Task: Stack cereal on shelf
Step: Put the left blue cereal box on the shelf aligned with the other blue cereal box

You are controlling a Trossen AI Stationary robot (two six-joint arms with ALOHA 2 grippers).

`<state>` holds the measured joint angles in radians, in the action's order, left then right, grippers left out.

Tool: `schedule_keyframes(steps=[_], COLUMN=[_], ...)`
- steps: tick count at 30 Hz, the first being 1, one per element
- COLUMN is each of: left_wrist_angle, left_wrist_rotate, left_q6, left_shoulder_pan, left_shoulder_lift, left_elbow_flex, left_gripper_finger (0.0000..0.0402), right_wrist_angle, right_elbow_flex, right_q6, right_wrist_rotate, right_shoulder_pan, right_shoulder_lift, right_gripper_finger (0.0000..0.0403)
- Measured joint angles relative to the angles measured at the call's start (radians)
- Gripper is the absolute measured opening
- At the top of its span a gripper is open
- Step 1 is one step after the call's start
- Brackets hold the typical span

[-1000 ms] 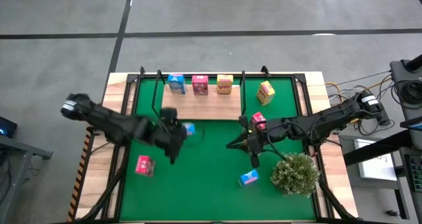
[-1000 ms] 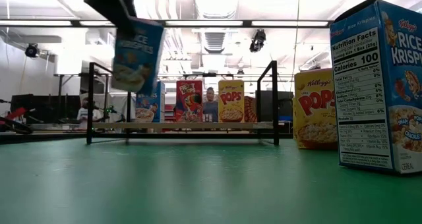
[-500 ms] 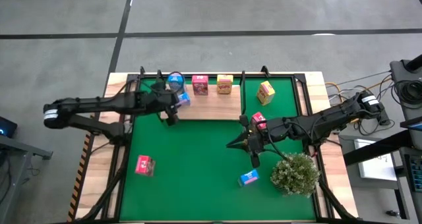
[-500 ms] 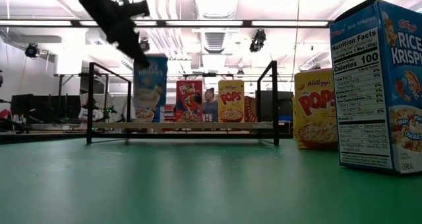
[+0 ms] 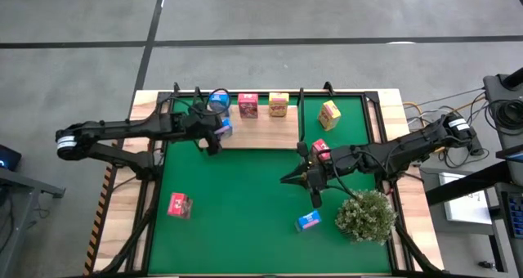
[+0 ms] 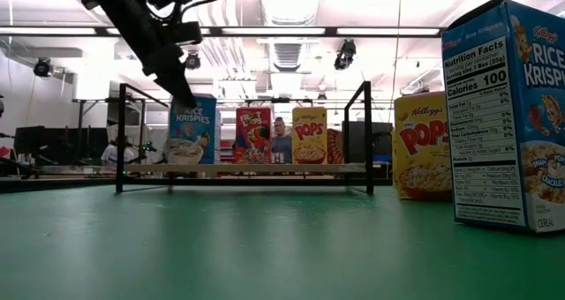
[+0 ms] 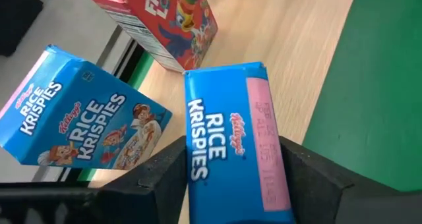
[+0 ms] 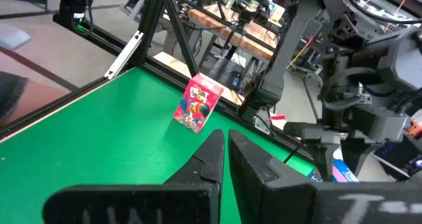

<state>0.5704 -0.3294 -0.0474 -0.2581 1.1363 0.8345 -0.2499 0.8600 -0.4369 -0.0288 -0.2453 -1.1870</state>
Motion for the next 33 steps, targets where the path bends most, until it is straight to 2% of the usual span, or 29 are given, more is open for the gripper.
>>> schedule_keyframes(steps=[7, 12, 16, 22, 28, 33], left_wrist_angle=[0.018, 0.055, 0.106, 0.103, 0.097, -0.114], left_wrist_rotate=[-0.002, -0.002, -0.002, 0.009, 0.034, 0.034], left_q6=[-0.091, -0.135, -0.159, -0.166, -0.013, 0.062], left_shoulder_pan=[-0.003, -0.004, -0.004, -0.003, 0.018, 0.102], left_shoulder_lift=[-0.003, -0.011, -0.024, -0.086, -0.203, -0.321], left_elbow_flex=[0.006, 0.064, 0.106, 0.115, 0.071, -0.062], left_gripper_finger=[0.0237, 0.0246, 0.0247, 0.0247, 0.0247, 0.0247], right_wrist_angle=[-0.002, -0.039, 0.076, 0.278, 0.471, 0.496], right_elbow_flex=[0.001, 0.017, 0.131, 0.365, 0.619, 0.723], right_q6=[0.065, 0.157, 0.241, 0.271, 0.212, 0.132], right_wrist_rotate=[0.000, -0.011, -0.026, 0.006, 0.109, 0.117], right_shoulder_pan=[0.019, 0.082, 0.197, 0.342, 0.433, 0.436], right_shoulder_lift=[-0.005, -0.006, -0.052, -0.228, -0.437, -0.574], right_gripper_finger=[0.0013, 0.0011, 0.0009, 0.0009, 0.0009, 0.0008])
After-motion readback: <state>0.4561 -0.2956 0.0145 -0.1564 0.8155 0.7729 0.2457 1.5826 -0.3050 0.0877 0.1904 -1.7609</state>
